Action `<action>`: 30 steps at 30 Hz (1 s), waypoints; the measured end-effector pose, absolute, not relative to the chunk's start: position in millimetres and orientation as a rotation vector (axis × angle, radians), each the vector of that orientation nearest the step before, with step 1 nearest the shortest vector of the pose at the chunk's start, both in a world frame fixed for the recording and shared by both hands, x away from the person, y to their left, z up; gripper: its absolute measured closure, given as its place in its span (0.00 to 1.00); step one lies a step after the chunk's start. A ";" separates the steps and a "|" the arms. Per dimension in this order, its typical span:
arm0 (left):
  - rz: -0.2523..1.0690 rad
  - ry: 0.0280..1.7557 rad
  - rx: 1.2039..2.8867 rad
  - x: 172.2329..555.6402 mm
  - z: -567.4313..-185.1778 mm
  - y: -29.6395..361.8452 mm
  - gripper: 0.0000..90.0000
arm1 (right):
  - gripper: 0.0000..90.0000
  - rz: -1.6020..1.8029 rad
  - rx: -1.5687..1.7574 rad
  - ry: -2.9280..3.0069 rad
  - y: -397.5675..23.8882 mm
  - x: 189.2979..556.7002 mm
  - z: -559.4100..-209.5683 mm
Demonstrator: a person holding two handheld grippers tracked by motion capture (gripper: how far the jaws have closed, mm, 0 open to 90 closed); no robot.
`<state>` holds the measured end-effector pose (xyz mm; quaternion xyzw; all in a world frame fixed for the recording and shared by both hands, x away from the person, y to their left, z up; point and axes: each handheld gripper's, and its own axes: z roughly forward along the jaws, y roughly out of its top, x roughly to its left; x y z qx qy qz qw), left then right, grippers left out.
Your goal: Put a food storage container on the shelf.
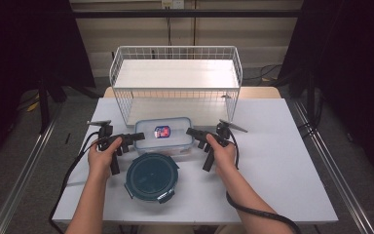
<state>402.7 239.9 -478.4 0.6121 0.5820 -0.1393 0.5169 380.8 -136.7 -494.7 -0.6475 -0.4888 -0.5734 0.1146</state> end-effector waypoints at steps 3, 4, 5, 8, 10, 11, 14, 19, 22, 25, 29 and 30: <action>-0.326 1.404 1.454 401.1 -478.3 238.8 0.37 | 0.59 -1.680 -1.899 -1.398 -137.3 380.2 -495.5; -0.317 1.410 1.442 400.2 -478.2 237.9 0.37 | 0.59 -1.680 -1.898 -1.398 -137.8 379.9 -495.9; -0.318 1.418 1.444 399.8 -477.9 238.2 0.38 | 0.59 -1.675 -1.902 -1.393 -137.8 379.7 -495.6; -0.310 1.434 1.417 397.5 -475.7 240.4 0.44 | 0.60 -1.677 -1.912 -1.368 -137.5 379.6 -495.7; -0.313 1.442 1.400 396.8 -475.8 240.9 0.47 | 0.61 -1.677 -1.923 -1.343 -137.9 379.1 -496.9; -0.313 1.446 1.395 396.7 -476.0 240.8 0.47 | 0.62 -1.679 -1.927 -1.319 -138.6 379.0 -497.7; -0.318 1.465 1.381 396.4 -476.0 241.2 0.49 | 0.63 -1.667 -1.932 -1.251 -139.5 377.7 -499.4; -0.315 1.490 1.337 394.0 -477.0 241.0 0.51 | 0.64 -1.684 -1.949 -1.193 -138.7 374.7 -501.6; -0.315 1.492 1.318 393.9 -477.8 241.1 0.51 | 0.65 -1.702 -1.944 -1.170 -138.7 374.3 -503.4; -0.320 1.496 1.316 394.2 -477.7 241.1 0.52 | 0.63 -1.724 -1.949 -1.144 -138.0 374.3 -506.8; -0.337 1.487 1.330 396.3 -478.4 242.4 0.51 | 0.59 -1.698 -1.950 -1.127 -138.4 375.1 -509.0; -0.337 1.487 1.330 396.3 -478.4 242.4 0.49 | 0.59 -1.698 -1.949 -1.129 -138.2 375.3 -508.9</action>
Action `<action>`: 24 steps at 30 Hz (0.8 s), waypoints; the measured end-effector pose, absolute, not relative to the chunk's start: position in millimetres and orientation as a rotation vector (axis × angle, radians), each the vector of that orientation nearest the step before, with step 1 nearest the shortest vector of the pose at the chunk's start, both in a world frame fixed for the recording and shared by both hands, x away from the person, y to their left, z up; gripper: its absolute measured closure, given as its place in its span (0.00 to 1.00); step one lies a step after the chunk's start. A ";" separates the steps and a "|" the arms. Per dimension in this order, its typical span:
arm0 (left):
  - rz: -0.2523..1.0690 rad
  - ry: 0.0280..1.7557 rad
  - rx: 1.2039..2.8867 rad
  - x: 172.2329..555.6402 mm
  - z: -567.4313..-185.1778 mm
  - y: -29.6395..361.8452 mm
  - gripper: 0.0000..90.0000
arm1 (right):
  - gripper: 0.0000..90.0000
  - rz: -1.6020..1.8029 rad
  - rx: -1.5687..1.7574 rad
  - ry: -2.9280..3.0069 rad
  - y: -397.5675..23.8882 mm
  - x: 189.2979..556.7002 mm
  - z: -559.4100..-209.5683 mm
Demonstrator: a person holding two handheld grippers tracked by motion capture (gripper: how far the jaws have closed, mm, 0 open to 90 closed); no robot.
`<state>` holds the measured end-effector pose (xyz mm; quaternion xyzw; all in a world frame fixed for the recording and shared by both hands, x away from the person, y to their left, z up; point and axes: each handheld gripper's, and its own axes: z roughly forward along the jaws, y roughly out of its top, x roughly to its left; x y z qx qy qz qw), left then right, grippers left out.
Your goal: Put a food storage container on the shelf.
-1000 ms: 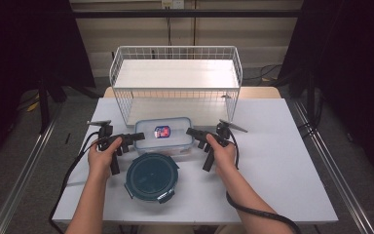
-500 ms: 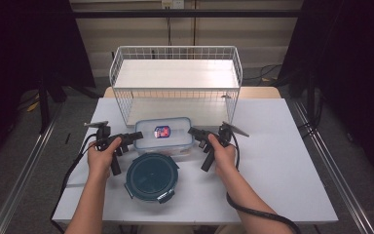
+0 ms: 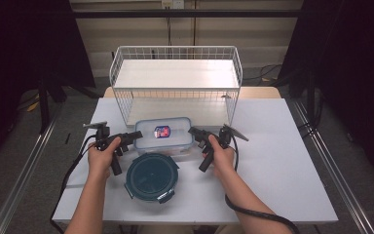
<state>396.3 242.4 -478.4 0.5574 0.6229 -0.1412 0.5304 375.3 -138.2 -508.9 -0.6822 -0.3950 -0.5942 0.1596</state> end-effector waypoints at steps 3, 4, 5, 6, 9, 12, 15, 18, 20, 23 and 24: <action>-0.345 1.494 1.319 397.0 -479.8 241.2 0.47 | 0.63 -1.706 -1.957 -1.130 -137.8 375.2 -508.2; -0.345 1.499 1.314 396.7 -480.0 241.1 0.48 | 0.66 -1.703 -1.957 -1.112 -138.7 375.0 -505.6; -0.344 1.506 1.312 396.3 -479.3 241.7 0.48 | 0.66 -1.703 -1.957 -1.112 -138.7 375.0 -505.6; -0.343 1.518 1.295 395.5 -477.7 243.4 0.51 | 0.66 -1.695 -1.960 -1.098 -139.1 374.9 -506.4; -0.350 1.530 1.264 394.7 -479.1 244.0 0.56 | 0.67 -1.693 -1.964 -1.016 -139.3 373.3 -508.9; -0.391 1.551 1.197 393.3 -481.7 245.8 0.59 | 0.67 -1.698 -1.972 -0.999 -138.6 370.9 -506.7; -0.393 1.545 1.167 392.4 -478.8 247.5 0.60 | 0.67 -1.717 -1.972 -1.013 -137.5 370.4 -504.9; -0.396 1.508 1.103 389.5 -468.2 253.3 0.63 | 0.67 -1.767 -1.951 -0.980 -134.1 368.9 -497.0; -0.380 1.531 1.101 388.5 -464.1 254.0 0.63 | 0.67 -1.793 -1.950 -0.990 -132.8 369.0 -495.8; -0.374 1.488 1.113 385.0 -458.3 259.2 0.64 | 0.67 -1.792 -1.928 -0.997 -129.6 366.1 -487.8; -0.371 1.478 1.083 384.6 -457.0 258.0 0.64 | 0.67 -1.787 -1.918 -0.984 -128.9 364.7 -483.2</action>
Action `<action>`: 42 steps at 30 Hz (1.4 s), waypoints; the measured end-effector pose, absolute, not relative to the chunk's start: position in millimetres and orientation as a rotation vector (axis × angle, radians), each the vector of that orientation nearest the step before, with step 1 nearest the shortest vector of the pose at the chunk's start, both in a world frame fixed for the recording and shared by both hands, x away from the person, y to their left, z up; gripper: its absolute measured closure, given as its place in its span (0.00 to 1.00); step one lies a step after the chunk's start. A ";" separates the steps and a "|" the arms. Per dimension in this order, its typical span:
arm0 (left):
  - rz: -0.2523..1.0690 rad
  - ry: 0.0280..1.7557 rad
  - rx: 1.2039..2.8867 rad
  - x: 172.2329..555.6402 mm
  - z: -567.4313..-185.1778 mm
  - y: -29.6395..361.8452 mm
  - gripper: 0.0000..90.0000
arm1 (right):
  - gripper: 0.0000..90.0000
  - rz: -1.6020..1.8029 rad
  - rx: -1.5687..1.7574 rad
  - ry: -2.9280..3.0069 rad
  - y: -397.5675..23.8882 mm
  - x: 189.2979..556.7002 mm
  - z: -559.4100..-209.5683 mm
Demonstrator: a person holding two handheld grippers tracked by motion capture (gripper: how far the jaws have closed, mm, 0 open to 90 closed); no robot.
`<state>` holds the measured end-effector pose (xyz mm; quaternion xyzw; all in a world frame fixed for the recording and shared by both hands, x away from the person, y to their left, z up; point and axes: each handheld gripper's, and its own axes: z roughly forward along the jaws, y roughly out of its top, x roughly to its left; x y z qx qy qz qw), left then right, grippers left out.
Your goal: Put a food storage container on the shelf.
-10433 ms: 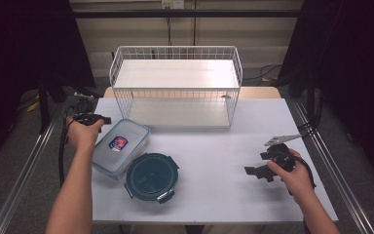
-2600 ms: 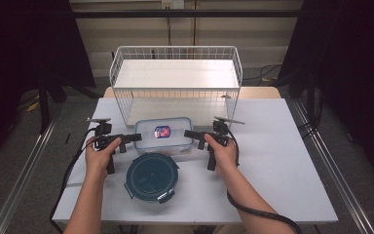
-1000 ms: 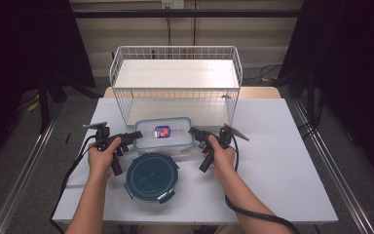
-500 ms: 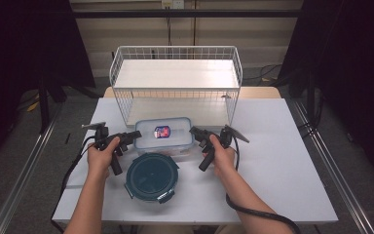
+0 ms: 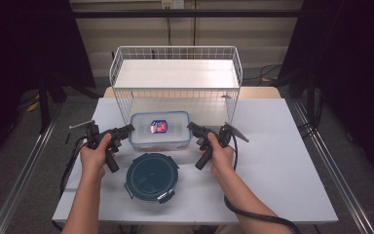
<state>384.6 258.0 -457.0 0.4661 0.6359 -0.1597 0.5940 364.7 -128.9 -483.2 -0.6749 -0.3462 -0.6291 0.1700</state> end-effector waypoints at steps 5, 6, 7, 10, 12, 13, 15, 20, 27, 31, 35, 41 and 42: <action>-0.367 1.439 1.083 379.1 -440.6 259.2 0.65 | 0.67 -1.822 -1.892 -0.987 -128.9 360.6 -469.7; -0.365 1.425 1.096 377.8 -437.8 259.8 0.65 | 0.67 -1.823 -1.886 -0.975 -129.3 359.4 -465.3; -0.374 1.424 1.067 376.9 -434.0 258.3 0.65 | 0.67 -1.851 -1.885 -0.981 -129.6 358.6 -462.3; -0.355 1.414 1.061 374.2 -423.7 256.0 0.65 | 0.67 -1.878 -1.877 -0.972 -130.1 354.4 -450.9; -0.352 1.393 1.072 371.7 -418.6 254.4 0.65 | 0.67 -1.899 -1.872 -0.978 -131.8 350.3 -443.2; -0.353 1.389 1.061 370.4 -415.5 252.7 0.65 | 0.67 -1.907 -1.877 -0.979 -132.2 348.9 -440.7; -0.355 1.377 1.062 369.3 -409.9 250.5 0.65 | 0.67 -1.934 -1.878 -0.968 -133.2 346.3 -434.4; -0.349 1.337 1.060 367.0 -390.1 244.3 0.66 | 0.67 -2.026 -1.879 -0.935 -135.7 343.2 -419.3; -0.343 1.289 1.072 365.9 -369.7 237.2 0.66 | 0.67 -2.075 -1.865 -0.914 -142.4 341.7 -399.4; -0.344 1.264 1.071 364.2 -357.6 233.8 0.67 | 0.67 -2.093 -1.853 -0.912 -146.9 339.9 -385.5; -0.335 1.241 1.078 364.6 -341.8 229.6 0.67 | 0.67 -2.122 -1.843 -0.924 -151.1 338.3 -367.9; -0.299 1.227 1.065 374.4 -317.5 218.9 0.66 | 0.67 -2.160 -1.832 -0.923 -157.4 343.2 -346.3; -0.297 1.230 1.065 376.8 -314.6 217.0 0.66 | 0.67 -2.166 -1.835 -0.914 -158.3 345.0 -342.3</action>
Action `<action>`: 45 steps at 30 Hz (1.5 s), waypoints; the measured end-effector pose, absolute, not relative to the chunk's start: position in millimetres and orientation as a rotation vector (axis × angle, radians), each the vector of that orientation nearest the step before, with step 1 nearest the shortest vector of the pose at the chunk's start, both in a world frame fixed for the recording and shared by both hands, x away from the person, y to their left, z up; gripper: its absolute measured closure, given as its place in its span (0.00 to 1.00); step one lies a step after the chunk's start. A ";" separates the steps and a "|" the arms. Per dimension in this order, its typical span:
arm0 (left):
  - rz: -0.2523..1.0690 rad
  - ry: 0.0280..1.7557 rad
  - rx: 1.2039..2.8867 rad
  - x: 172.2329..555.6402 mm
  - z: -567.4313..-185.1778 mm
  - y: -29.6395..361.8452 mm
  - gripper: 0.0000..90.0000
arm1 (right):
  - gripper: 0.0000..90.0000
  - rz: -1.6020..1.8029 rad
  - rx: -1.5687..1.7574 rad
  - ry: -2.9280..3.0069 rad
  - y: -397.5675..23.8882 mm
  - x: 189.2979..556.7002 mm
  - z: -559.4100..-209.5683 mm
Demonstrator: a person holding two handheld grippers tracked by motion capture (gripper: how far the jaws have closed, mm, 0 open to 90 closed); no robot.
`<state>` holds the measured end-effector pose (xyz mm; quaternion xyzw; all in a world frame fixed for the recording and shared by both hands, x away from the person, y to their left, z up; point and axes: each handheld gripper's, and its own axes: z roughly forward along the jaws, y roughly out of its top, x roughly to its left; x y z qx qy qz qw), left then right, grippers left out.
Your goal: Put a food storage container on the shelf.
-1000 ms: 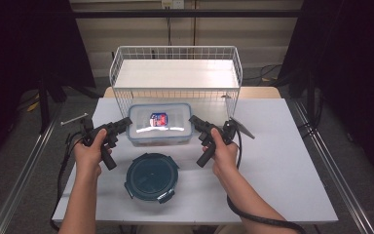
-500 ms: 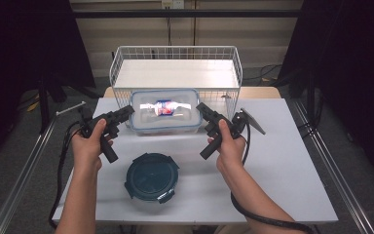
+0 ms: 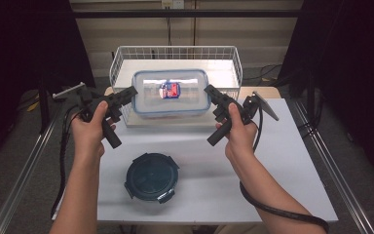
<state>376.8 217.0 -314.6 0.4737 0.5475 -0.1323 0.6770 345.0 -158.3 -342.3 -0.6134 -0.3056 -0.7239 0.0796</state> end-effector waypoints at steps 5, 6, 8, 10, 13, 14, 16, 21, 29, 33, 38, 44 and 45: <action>-0.306 1.233 1.050 392.5 -308.1 210.3 0.66 | 0.67 -2.176 -1.858 -0.902 -162.7 356.9 -334.0; -0.314 1.237 1.047 395.2 -307.3 209.4 0.67 | 0.67 -2.178 -1.861 -0.896 -163.9 360.5 -331.5; -0.327 1.245 1.035 403.3 -305.2 207.2 0.67 | 0.67 -2.174 -1.871 -0.899 -165.7 365.3 -328.8; -0.318 1.242 1.036 408.9 -304.8 206.9 0.67 | 0.67 -2.174 -1.874 -0.902 -166.8 371.7 -326.5; -0.324 1.265 1.015 418.4 -303.9 206.5 0.67 | 0.67 -2.172 -1.881 -0.904 -165.8 380.3 -325.0; -0.322 1.271 1.023 421.3 -303.2 206.8 0.67 | 0.67 -2.165 -1.885 -0.901 -165.1 383.6 -324.4; -0.319 1.280 1.026 425.8 -301.5 206.5 0.66 | 0.67 -2.169 -1.892 -0.899 -164.4 388.2 -324.0; -0.334 1.288 1.013 440.6 -300.0 206.1 0.66 | 0.67 -2.170 -1.898 -0.913 -164.4 401.9 -320.5; -0.367 1.285 0.999 463.0 -302.3 204.0 0.66 | 0.67 -2.178 -1.912 -0.908 -166.3 419.8 -312.3; -0.350 1.285 1.002 472.3 -299.2 202.5 0.66 | 0.67 -2.176 -1.923 -0.891 -166.0 427.6 -312.3; -0.349 1.301 1.008 484.4 -297.1 199.8 0.66 | 0.67 -2.156 -1.947 -0.864 -166.3 437.5 -313.8; -0.364 1.314 1.000 497.4 -298.2 193.7 0.66 | 0.67 -2.164 -1.982 -0.847 -169.1 446.6 -312.4; -0.368 1.323 1.000 499.0 -299.0 193.3 0.66 | 0.67 -2.151 -1.994 -0.851 -169.9 448.6 -313.0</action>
